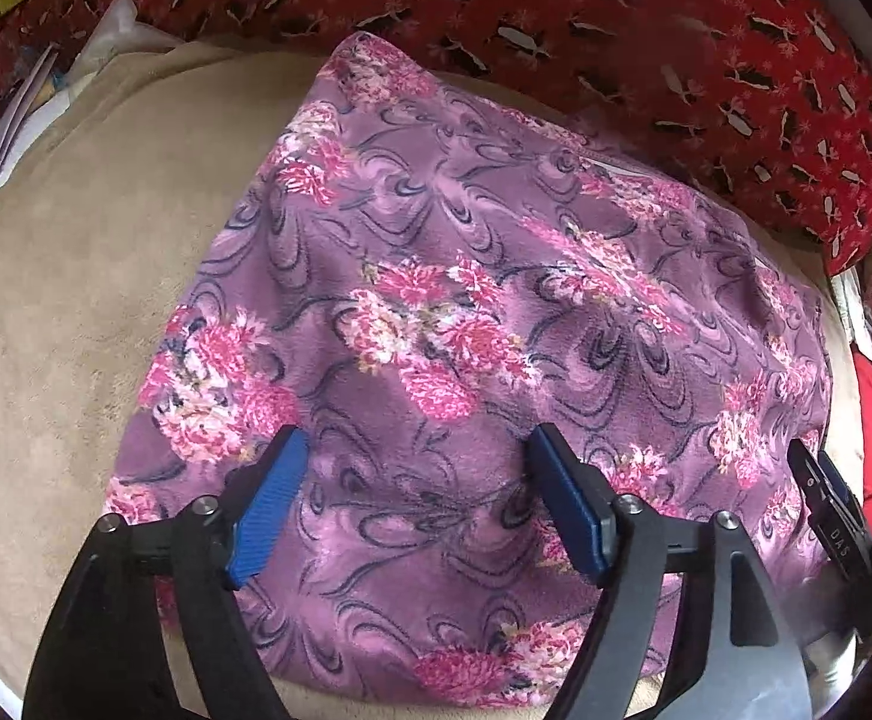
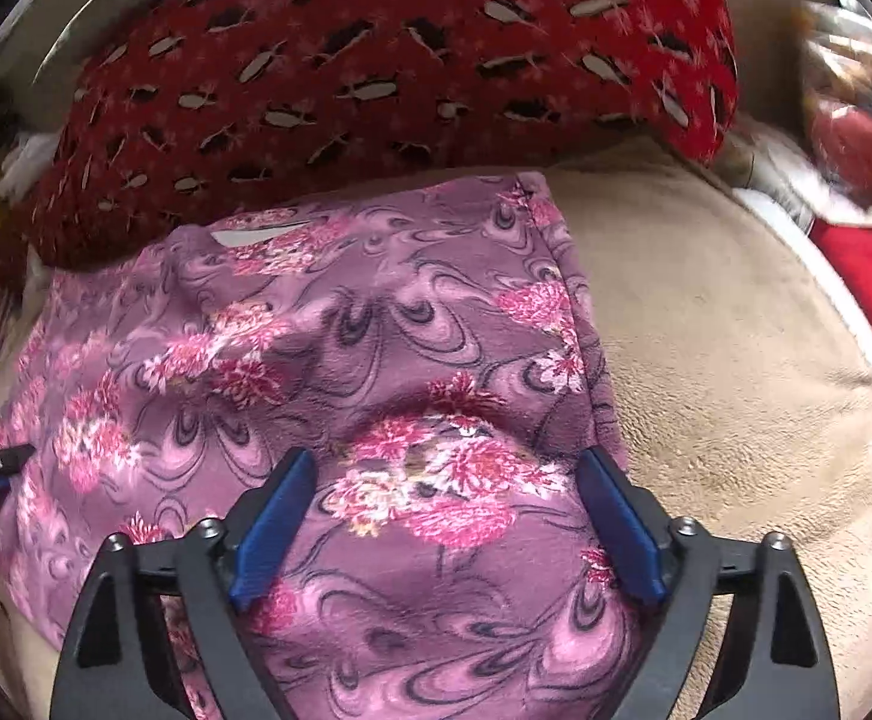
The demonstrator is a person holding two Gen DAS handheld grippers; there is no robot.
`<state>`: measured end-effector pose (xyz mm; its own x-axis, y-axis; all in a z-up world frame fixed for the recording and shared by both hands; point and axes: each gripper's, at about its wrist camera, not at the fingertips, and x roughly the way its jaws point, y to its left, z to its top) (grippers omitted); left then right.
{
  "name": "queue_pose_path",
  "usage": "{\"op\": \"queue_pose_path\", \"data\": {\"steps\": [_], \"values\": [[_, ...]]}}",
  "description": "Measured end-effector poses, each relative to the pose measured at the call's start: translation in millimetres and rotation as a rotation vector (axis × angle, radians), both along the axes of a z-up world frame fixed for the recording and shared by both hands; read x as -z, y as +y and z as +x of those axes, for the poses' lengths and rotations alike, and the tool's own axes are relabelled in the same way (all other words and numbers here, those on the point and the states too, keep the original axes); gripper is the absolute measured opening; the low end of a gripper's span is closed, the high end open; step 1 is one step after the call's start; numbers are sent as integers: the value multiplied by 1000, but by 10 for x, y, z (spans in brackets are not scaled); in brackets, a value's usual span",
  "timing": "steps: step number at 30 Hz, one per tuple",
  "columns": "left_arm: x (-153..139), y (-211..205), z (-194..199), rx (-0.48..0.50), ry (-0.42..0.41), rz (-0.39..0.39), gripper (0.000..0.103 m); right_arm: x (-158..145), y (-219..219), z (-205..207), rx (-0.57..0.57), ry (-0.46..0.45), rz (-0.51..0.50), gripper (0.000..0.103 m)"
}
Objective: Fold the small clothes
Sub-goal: 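Lay the garment end down and open both grippers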
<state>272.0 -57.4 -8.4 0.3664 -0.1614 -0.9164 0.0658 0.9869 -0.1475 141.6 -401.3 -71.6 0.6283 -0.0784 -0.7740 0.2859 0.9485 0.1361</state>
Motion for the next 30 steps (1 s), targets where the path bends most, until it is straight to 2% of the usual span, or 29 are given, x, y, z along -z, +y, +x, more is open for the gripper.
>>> {"op": "queue_pose_path", "data": {"steps": [4, 6, 8, 9, 11, 14, 16, 17, 18, 19, 20, 21, 22, 24, 26, 30], "values": [[2, 18, -14, 13, 3, -4, 85, -26, 82, 68, -16, 41, 0, 103], [-50, 31, 16, 27, 13, -12, 85, -53, 51, 113, -36, 72, 44, 103], [-171, 74, 63, 22, -23, -36, 85, -160, -10, 169, -36, 88, 60, 97], [-259, 105, 104, 9, -59, -30, 85, -255, -62, 178, -13, 48, 64, 95], [-347, 109, 240, -2, -76, -16, 85, -481, -212, 210, 70, -64, 53, 98], [-289, 38, 491, -22, -49, -20, 85, -463, -414, 426, 128, -64, 134, 96], [-41, -69, 675, -36, 18, 48, 86, -223, -541, 601, 213, 12, 139, 96], [60, -119, 718, -36, 39, 90, 96, -29, -584, 706, 246, 102, 117, 98], [93, -188, 736, -34, 4, 157, 102, 37, -583, 746, 241, 109, 112, 101], [84, -213, 742, -26, -15, 182, 103, -29, -531, 768, 247, 94, 65, 99], [72, -208, 753, -23, -7, 179, 102, -72, -480, 806, 244, 124, 31, 97], [20, -163, 758, -37, 2, 140, 101, -137, -433, 829, 226, 128, 9, 86], [-41, -123, 757, -49, -6, 103, 100, -244, -387, 817, 194, 85, -1, 78], [-191, -42, 760, -74, -39, 39, 100, -467, -315, 781, 154, -14, -2, 82], [-300, -47, 793, -71, -50, 7, 100, -584, -257, 811, 102, -79, 53, 81], [-352, -166, 844, -42, -62, 35, 100, -549, -127, 1065, -32, -57, 186, 79]]}}
